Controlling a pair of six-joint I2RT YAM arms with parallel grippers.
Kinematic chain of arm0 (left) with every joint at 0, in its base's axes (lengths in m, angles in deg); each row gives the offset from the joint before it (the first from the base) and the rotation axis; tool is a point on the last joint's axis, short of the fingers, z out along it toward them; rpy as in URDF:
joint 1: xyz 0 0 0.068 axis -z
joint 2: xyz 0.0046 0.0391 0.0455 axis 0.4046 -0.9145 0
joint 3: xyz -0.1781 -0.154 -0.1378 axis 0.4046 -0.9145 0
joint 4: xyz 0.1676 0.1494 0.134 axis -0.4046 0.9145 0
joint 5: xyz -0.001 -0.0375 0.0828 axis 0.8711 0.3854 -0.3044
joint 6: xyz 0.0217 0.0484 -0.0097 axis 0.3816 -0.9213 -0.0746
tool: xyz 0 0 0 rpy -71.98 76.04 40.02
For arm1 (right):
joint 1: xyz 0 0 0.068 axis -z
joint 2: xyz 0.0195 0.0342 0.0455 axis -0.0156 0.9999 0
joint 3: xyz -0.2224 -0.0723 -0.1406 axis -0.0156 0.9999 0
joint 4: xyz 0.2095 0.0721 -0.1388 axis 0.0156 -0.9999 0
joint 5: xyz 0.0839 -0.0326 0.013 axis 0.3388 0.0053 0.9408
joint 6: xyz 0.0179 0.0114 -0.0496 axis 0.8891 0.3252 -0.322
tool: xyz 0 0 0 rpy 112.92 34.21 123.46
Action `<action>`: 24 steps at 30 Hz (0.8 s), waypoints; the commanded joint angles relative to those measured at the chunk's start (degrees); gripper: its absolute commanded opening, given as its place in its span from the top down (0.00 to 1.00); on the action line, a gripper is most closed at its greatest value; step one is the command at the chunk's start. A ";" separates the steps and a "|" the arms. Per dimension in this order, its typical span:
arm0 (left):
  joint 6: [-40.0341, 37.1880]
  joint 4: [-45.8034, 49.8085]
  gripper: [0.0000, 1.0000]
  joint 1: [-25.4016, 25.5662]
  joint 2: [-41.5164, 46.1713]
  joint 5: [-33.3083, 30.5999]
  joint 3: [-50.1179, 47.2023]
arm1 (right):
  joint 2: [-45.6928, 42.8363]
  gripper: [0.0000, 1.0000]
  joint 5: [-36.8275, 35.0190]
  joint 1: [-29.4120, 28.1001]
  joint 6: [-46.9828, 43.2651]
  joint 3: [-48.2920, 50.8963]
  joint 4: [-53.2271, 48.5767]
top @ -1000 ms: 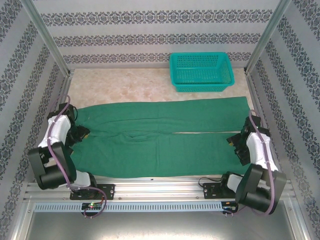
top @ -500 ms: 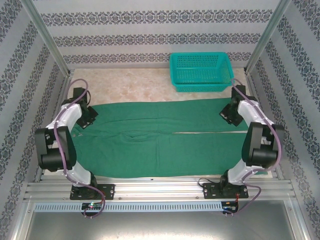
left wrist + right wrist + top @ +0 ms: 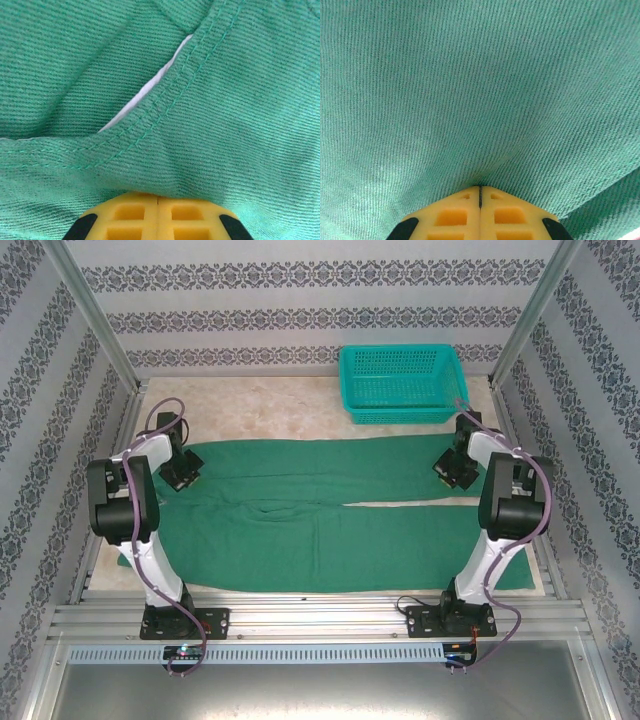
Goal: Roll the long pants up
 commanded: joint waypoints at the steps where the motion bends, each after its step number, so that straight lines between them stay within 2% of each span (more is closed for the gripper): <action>1: 2.17 -2.47 1.00 -0.66 -5.79 1.69 0.24 | 3.57 1.00 1.39 -0.32 1.33 -3.11 -1.73; 15: 5.15 0.53 1.00 -2.51 -16.59 0.53 12.98 | 13.84 1.00 2.72 -0.48 2.73 -19.62 -8.24; 18: 5.32 1.37 1.00 -2.59 -14.60 -1.83 14.62 | 11.58 1.00 -0.92 -0.50 2.55 -20.19 -9.20; 21: 5.12 0.30 1.00 -2.59 -7.70 -4.92 12.87 | 3.57 1.00 -5.57 -0.58 2.44 -16.45 -9.62; 23: 4.15 1.62 0.75 -2.51 -1.83 -7.77 11.61 | -3.93 1.00 -8.11 -0.47 2.31 -11.91 -10.88; 24: 3.57 3.12 0.73 -2.51 0.45 -9.08 11.05 | -7.18 0.99 -9.05 -0.48 2.80 -9.49 -11.60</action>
